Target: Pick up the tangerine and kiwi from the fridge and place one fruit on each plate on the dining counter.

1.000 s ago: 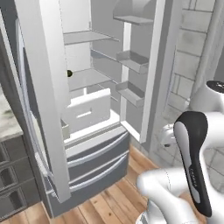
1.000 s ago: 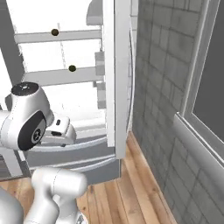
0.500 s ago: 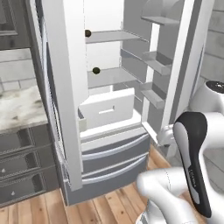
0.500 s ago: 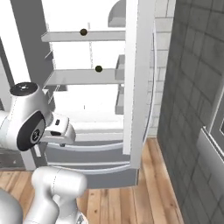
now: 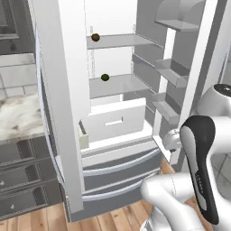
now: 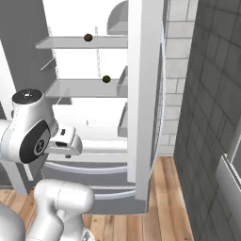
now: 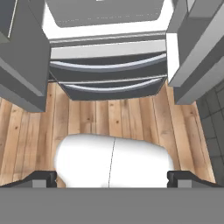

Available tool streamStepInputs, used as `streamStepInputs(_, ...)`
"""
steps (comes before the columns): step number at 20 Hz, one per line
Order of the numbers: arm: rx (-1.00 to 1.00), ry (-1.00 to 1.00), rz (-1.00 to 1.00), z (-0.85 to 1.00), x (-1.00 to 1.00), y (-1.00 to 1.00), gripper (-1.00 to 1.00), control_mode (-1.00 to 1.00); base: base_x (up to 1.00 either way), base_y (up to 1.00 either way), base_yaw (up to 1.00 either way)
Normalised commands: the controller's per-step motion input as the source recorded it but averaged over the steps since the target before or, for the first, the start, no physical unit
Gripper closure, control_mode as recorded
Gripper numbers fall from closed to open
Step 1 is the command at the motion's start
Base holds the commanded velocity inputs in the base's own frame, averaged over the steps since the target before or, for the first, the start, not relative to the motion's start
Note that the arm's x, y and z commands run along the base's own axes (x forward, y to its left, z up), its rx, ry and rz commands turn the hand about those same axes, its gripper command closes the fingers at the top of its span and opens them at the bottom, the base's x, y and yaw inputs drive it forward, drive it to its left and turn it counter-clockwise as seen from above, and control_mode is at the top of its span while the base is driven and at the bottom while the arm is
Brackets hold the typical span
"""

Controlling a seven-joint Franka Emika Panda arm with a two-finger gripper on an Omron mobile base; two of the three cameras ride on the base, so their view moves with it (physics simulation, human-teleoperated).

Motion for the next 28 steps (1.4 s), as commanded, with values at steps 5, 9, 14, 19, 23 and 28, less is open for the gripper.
streamStepInputs(5,0.0,0.0,0.0,0.0,0.0,0.0,-1.0,1.0,0.17,0.0,0.31)
streamStepInputs(9,0.0,0.0,0.0,0.0,0.0,0.0,-1.0,1.0,0.26,0.0,0.34)
streamStepInputs(14,0.0,0.0,0.0,0.0,0.0,0.0,-1.0,1.0,0.59,-0.15,0.11)
streamStepInputs(19,0.0,0.0,0.0,0.0,0.0,0.0,-1.0,1.0,0.85,0.0,0.0)
streamStepInputs(23,0.0,0.0,0.0,0.0,0.0,0.0,-1.0,1.0,0.99,0.0,0.0)
streamStepInputs(28,0.0,0.0,0.0,0.0,0.0,0.0,-1.0,1.0,0.62,0.0,0.0)
